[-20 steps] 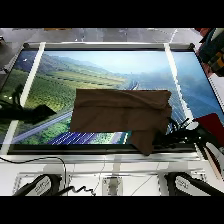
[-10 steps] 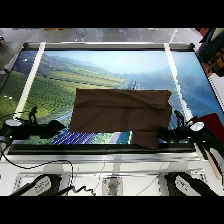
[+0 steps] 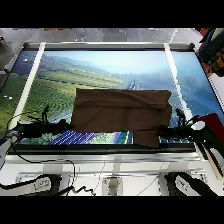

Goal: Fold the clothes and pants, and hang the long-sleeved shirts on hangers.

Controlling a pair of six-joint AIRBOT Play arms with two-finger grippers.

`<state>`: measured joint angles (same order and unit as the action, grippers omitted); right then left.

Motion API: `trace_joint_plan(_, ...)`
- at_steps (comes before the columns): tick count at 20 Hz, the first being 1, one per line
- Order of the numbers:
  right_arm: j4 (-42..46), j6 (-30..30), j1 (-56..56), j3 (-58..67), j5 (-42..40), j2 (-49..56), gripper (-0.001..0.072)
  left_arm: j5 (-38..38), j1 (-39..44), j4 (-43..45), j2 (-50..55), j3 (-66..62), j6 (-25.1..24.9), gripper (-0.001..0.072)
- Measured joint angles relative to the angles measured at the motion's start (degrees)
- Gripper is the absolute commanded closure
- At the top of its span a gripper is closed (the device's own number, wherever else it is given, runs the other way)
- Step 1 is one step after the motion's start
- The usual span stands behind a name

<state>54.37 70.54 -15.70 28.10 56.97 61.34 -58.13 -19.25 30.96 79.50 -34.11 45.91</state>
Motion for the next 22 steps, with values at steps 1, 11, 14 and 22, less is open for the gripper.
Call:
trace_joint_plan(1, 0.46, -0.55, 0.0, 0.83, 1.18, -0.28, 0.0697, -1.05, -0.09, -0.24, 0.13, -1.09, -1.11, 0.0695)
trace_joint_plan(11, -1.42, 1.09, 0.0, 3.43, 11.26, -16.92, 0.0698, -12.5, -1.99, 7.96, -12.79, -7.61, 5.38, 0.0696)
trace_joint_plan(14, -3.08, 1.81, 0.0, 3.21, 15.12, -23.06, 0.0698, -13.73, -2.05, 10.19, -19.82, -6.58, 7.91, 0.0697)
trace_joint_plan(22, -16.0, 2.4, 5.16, 5.35, -7.63, -17.2, 0.07, 4.94, 5.31, 4.07, -20.74, -6.08, 15.04, 0.0697)
